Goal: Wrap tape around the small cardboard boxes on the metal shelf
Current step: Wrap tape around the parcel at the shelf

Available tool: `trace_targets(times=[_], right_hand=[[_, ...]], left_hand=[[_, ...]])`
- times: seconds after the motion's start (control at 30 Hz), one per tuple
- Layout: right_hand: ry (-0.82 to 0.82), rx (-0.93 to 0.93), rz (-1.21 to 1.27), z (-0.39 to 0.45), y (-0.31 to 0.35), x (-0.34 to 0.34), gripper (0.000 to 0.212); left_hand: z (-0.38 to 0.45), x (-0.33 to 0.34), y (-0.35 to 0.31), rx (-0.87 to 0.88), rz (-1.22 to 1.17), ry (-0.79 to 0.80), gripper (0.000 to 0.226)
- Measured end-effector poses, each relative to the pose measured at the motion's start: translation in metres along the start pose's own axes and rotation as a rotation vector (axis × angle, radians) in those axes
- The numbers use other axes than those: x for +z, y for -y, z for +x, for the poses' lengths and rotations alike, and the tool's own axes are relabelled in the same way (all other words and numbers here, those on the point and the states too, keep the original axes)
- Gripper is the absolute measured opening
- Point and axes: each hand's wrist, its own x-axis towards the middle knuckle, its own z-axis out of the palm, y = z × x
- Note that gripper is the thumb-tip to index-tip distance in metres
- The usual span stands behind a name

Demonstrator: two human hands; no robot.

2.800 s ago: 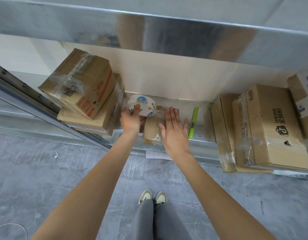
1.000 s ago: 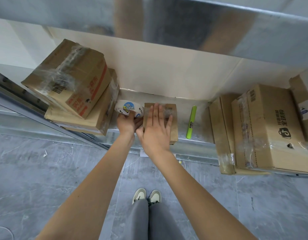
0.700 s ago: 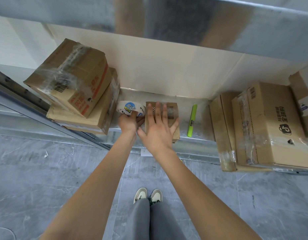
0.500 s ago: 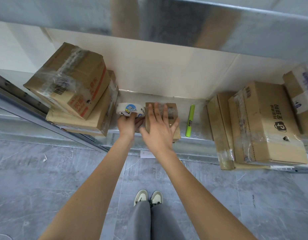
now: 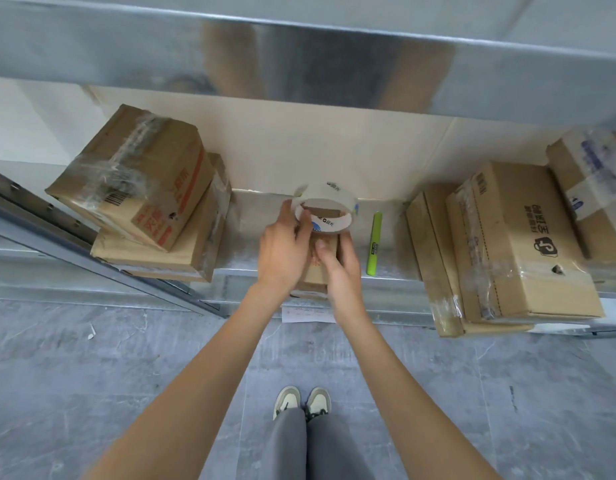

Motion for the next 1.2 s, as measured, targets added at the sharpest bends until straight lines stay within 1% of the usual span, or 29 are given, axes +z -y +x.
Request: trace_targets(times=[0.07,0.17,0.27,0.33,0.37,0.4,0.47,0.5,0.53,0.63,0.67,0.7,0.77,0.8,0.83,0.87,0.9,0.93,0.97,1.0,1.03,1.07,1.1,1.2], right_hand=[[-0.007,0.016,0.003,0.003,0.0,0.0,0.05],[0.016,0.028,-0.008,0.003,0.0,0.0,0.055],[0.018,0.039,-0.033,0.002,0.001,-0.001,0.057],[0.01,0.028,-0.102,0.0,0.004,0.0,0.057],[0.01,-0.003,-0.188,0.0,0.006,-0.001,0.056],[0.019,-0.055,-0.328,0.001,0.008,-0.003,0.055],[0.069,-0.156,-0.678,0.003,0.011,-0.008,0.053],[0.094,-0.182,-0.797,0.003,0.013,-0.01,0.052],[0.114,-0.19,-0.864,0.003,0.015,-0.01,0.052],[0.123,-0.177,-1.006,0.002,0.019,-0.005,0.052],[0.118,-0.162,-1.051,0.001,0.02,-0.004,0.051],[0.114,-0.149,-1.082,0.001,0.02,-0.003,0.051],[0.119,-0.139,-1.106,0.0,0.02,-0.004,0.051],[0.122,-0.143,-1.111,-0.001,0.02,-0.004,0.05],[0.12,-0.147,-1.112,-0.001,0.021,-0.004,0.05],[0.112,-0.147,-1.108,-0.001,0.022,-0.004,0.05],[0.102,-0.145,-1.104,-0.001,0.022,-0.003,0.05],[0.094,-0.145,-1.106,-0.001,0.023,-0.003,0.051],[0.092,-0.144,-1.118,-0.001,0.023,-0.003,0.051],[0.095,-0.142,-1.134,-0.001,0.022,-0.003,0.05],[0.099,-0.136,-1.145,-0.001,0.022,-0.003,0.05],[0.104,-0.131,-1.146,0.0,0.021,-0.003,0.051],[0.108,-0.129,-1.141,0.0,0.021,-0.002,0.051],[0.11,-0.145,-1.125,-0.001,0.021,-0.001,0.053]], left_hand=[[0.004,-0.004,-0.001,0.018,-0.103,-0.036,0.027],[0.003,-0.015,0.004,0.051,-0.203,-0.093,0.028],[0.003,-0.026,0.012,-0.021,-0.292,-0.087,0.03],[0.005,-0.03,0.012,-0.088,-0.357,-0.058,0.028],[0.005,-0.031,0.01,-0.128,-0.4,-0.044,0.026],[0.005,-0.032,0.008,-0.165,-0.44,-0.024,0.023],[0.005,-0.035,0.004,-0.218,-0.486,0.031,0.018],[0.007,-0.037,0.002,-0.231,-0.485,0.056,0.017],[0.008,-0.04,0.0,-0.244,-0.471,0.08,0.019],[0.013,-0.054,-0.012,-0.259,-0.38,0.155,0.048],[0.013,-0.06,-0.018,-0.21,-0.294,0.143,0.053],[0.011,-0.066,-0.026,-0.108,-0.167,0.086,0.055],[0.003,-0.076,-0.046,0.169,0.075,-0.096,0.059],[0.001,-0.077,-0.057,0.288,0.162,-0.177,0.058],[0.002,-0.074,-0.069,0.383,0.243,-0.228,0.052],[0.005,-0.069,-0.079,0.448,0.34,-0.22,0.043],[0.011,-0.062,-0.087,0.47,0.452,-0.134,0.038],[0.019,-0.056,-0.093,0.442,0.563,0.008,0.038],[0.029,-0.051,-0.096,0.384,0.67,0.173,0.04],[0.039,-0.049,-0.096,0.326,0.77,0.304,0.04],[0.048,-0.048,-0.094,0.266,0.844,0.397,0.039],[0.055,-0.048,-0.09,0.198,0.867,0.461,0.038],[0.062,-0.049,-0.086,0.12,0.836,0.514,0.038],[0.075,-0.052,-0.077,-0.061,0.66,0.649,0.044]])
